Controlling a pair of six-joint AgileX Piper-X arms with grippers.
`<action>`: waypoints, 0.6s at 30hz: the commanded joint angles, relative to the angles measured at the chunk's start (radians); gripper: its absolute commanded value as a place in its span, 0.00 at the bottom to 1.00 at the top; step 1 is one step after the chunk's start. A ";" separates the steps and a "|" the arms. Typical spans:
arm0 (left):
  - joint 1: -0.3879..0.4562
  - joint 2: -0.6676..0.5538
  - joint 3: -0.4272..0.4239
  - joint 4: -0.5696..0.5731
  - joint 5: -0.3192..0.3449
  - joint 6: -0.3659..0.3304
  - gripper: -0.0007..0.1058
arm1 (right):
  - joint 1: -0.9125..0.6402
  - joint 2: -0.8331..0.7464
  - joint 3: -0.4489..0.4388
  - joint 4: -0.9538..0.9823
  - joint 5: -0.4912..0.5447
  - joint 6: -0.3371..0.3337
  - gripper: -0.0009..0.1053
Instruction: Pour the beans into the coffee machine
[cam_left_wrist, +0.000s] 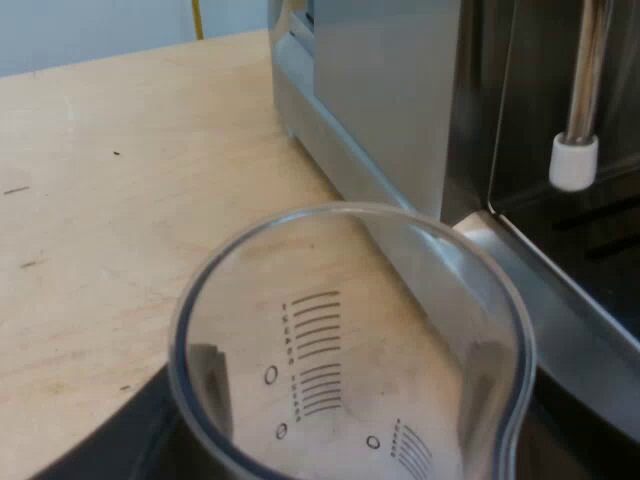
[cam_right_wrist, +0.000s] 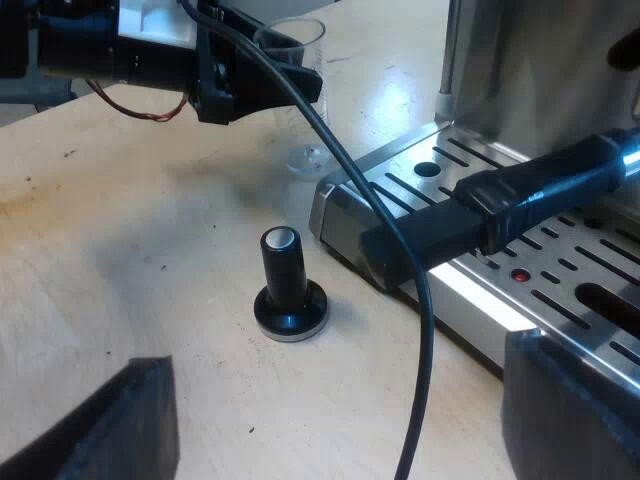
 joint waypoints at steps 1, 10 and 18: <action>-0.001 0.013 -0.002 -0.025 0.011 -0.009 0.26 | 0.002 -0.005 -0.001 -0.014 -0.001 -0.008 0.65; -0.001 0.030 -0.002 -0.039 0.011 -0.009 0.44 | 0.002 -0.005 -0.001 -0.014 -0.001 -0.008 0.65; -0.001 0.030 -0.002 -0.039 0.001 -0.009 0.66 | 0.002 -0.005 -0.001 -0.014 -0.001 -0.008 0.65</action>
